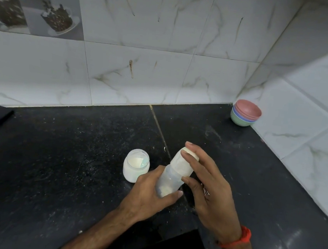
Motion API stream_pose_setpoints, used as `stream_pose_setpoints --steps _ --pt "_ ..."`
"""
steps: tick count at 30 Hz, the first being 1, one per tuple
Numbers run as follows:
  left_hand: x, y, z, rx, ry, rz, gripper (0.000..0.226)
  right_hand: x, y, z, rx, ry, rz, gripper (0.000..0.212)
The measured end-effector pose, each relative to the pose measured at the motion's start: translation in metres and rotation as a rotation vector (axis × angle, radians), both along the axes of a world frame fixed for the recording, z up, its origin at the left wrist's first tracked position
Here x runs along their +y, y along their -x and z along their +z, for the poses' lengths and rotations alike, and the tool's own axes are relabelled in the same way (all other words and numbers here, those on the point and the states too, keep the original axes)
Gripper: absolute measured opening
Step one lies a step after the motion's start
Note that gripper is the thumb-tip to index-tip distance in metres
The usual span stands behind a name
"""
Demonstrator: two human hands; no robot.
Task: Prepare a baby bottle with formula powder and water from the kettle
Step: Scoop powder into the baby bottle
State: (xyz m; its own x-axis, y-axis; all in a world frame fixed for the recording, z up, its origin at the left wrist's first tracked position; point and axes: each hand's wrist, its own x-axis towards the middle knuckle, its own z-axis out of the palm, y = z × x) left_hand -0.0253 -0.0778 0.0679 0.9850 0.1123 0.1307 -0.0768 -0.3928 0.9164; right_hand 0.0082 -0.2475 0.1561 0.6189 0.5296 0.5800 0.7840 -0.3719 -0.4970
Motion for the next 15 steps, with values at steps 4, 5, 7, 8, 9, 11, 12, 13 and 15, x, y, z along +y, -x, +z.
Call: stream_pose_setpoints --steps 4,5,7,8,9,11,12,13,15 --pt "-0.0032 0.0032 0.0002 0.009 -0.011 -0.012 0.053 0.0005 0.0003 -0.004 0.019 0.0 -0.005 0.056" --pt "-0.0037 0.0039 -0.0003 0.01 -0.016 -0.01 0.053 0.0008 0.0013 -0.0043 0.027 -0.001 -0.001 0.055" --pt "-0.0044 0.0049 -0.001 0.011 -0.015 -0.003 0.053 -0.0002 0.0033 -0.0055 0.016 -0.016 -0.011 0.054" --pt "-0.0046 0.0051 -0.0011 0.013 -0.014 -0.001 0.052 -0.0011 0.0034 -0.0063 0.007 -0.03 -0.019 0.054" --pt "-0.0048 0.0054 -0.0009 0.016 -0.014 -0.001 0.051 -0.0013 0.0035 -0.0064 0.007 -0.036 -0.018 0.054" --pt "-0.0055 0.0061 -0.0012 0.016 -0.014 -0.001 0.05 -0.0001 0.0043 -0.0074 0.019 -0.031 0.0 0.053" --pt "-0.0059 0.0064 -0.0012 0.017 -0.014 0.0 0.052 0.0003 0.005 -0.0082 0.009 -0.046 -0.002 0.053" --pt "-0.0064 0.0065 -0.0013 0.019 -0.017 0.001 0.054 0.0001 0.0058 -0.0091 -0.011 -0.072 -0.012 0.052" --pt "-0.0069 0.0062 -0.002 0.023 -0.024 0.005 0.056 -0.0004 0.0049 -0.0093 -0.006 -0.084 -0.011 0.052"
